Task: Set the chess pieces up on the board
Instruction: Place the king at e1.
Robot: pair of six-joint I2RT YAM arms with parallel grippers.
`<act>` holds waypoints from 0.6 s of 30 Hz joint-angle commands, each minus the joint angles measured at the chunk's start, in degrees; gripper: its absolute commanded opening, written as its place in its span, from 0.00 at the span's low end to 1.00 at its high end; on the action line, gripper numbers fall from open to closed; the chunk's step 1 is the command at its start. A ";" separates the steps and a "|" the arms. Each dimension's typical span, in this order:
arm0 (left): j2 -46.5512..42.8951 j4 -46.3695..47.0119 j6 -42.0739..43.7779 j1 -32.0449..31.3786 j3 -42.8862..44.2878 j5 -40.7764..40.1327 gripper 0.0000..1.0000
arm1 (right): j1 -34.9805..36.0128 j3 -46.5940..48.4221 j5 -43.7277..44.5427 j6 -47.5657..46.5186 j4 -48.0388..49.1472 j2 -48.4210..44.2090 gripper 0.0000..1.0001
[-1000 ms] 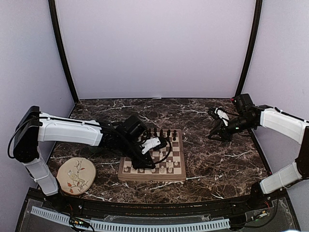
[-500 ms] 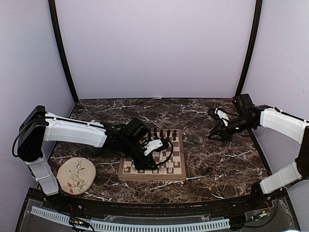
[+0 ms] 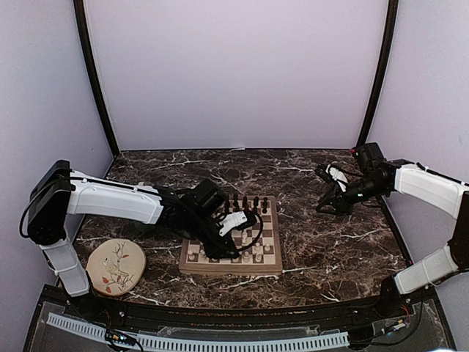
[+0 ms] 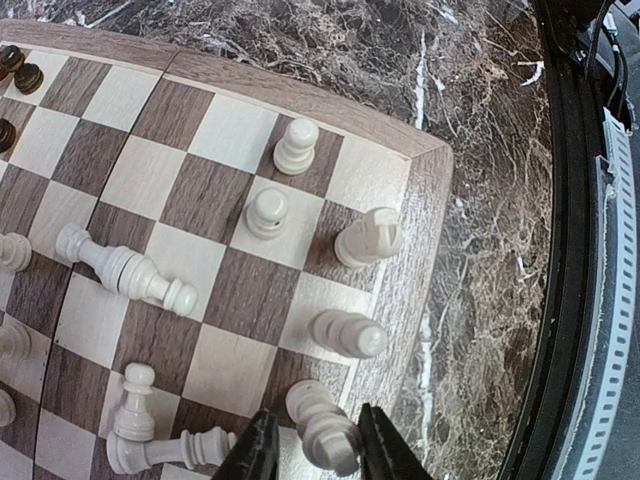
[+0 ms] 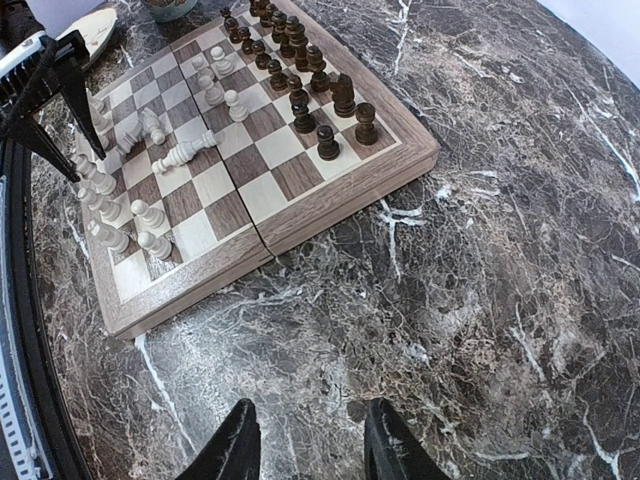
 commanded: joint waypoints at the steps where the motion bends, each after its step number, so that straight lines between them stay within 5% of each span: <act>1: -0.23 -0.25 0.50 -0.40 0.97 -0.05 0.32 | -0.29 0.25 0.03 -0.70 0.06 0.57 0.36; 18: -9.26 -1.53 2.71 -0.33 6.49 -9.14 0.48 | -0.10 2.23 -2.36 1.48 0.20 1.36 0.36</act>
